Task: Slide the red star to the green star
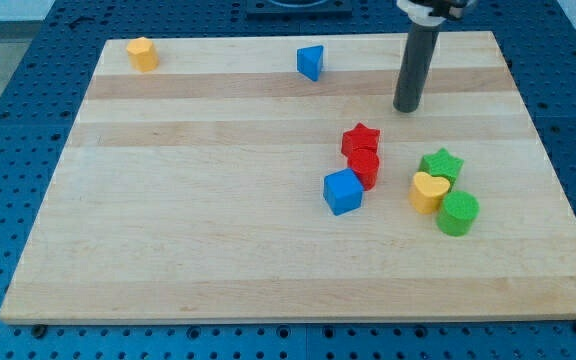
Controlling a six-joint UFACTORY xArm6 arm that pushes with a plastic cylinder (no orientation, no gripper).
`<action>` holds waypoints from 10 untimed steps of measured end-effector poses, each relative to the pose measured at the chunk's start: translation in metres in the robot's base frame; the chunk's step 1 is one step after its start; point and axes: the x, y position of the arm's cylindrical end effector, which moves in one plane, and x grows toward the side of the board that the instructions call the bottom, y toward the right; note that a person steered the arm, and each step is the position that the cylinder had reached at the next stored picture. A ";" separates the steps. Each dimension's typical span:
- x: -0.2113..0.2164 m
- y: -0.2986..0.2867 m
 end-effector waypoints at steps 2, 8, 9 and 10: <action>0.001 -0.003; 0.054 -0.087; 0.089 -0.079; 0.090 -0.049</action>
